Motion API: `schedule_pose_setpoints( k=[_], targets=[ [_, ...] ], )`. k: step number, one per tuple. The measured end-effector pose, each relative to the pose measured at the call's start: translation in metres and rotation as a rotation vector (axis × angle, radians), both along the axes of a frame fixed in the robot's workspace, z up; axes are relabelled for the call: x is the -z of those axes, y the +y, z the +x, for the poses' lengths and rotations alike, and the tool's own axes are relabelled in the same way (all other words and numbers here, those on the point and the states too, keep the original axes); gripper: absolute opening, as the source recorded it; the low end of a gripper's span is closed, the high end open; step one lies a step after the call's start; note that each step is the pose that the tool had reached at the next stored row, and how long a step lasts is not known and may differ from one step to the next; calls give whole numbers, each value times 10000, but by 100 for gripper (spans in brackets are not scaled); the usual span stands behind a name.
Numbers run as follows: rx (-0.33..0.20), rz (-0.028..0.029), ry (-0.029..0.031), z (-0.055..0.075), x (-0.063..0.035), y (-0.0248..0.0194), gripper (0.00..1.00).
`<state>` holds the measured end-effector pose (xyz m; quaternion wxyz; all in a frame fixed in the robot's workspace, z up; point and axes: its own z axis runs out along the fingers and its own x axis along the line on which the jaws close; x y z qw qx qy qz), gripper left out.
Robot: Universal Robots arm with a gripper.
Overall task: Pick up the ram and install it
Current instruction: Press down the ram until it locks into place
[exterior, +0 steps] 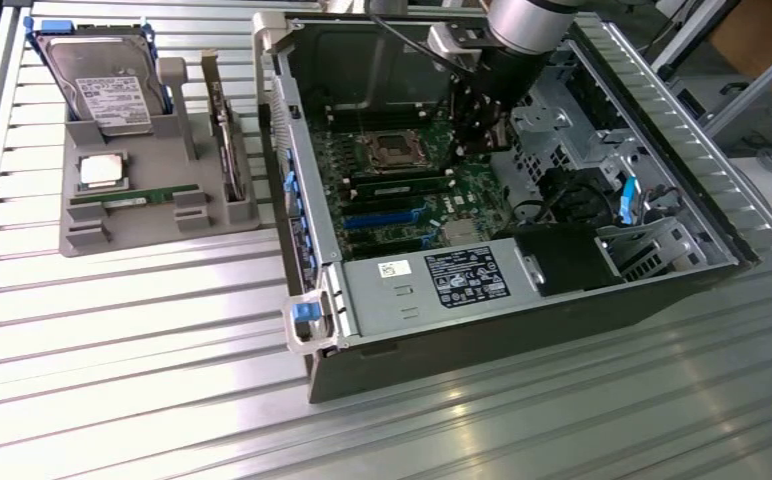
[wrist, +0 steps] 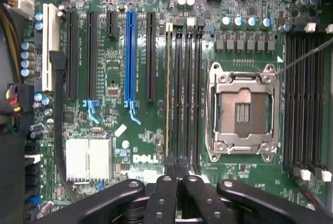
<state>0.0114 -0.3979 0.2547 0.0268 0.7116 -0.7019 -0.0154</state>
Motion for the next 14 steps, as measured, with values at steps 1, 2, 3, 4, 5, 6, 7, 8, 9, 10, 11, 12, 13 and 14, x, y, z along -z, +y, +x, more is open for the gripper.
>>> schedule_pose_setpoints(
  k=[1, 2, 3, 4, 5, 6, 7, 8, 9, 10, 11, 12, 13, 14],
  targets=[
    [1, 0, 0, 22, -10, 0, 10],
    [1, -1, 0, 41, -16, 0, 10],
    [0, 0, 0, 71, -23, 0, 10],
    [0, 2, 0, 111, -28, 0, 10],
    [0, 1, 1, 133, -33, 0, 10],
    [0, -2, 1, 158, -40, 0, 10],
    [0, -2, 1, 173, -48, 0, 10],
    [0, -1, 1, 187, -56, 0, 10],
    [0, 0, 1, 211, -80, 0, 10],
    [0, -1, 1, 243, -103, 0, 10],
    [0, -1, 1, 268, -113, 0, 10],
    [1, 0, 2, 284, -119, 0, 10],
    [1, 0, 2, 301, -126, 0, 10],
    [0, -1, 2, 322, -135, 0, 10]
  ],
)
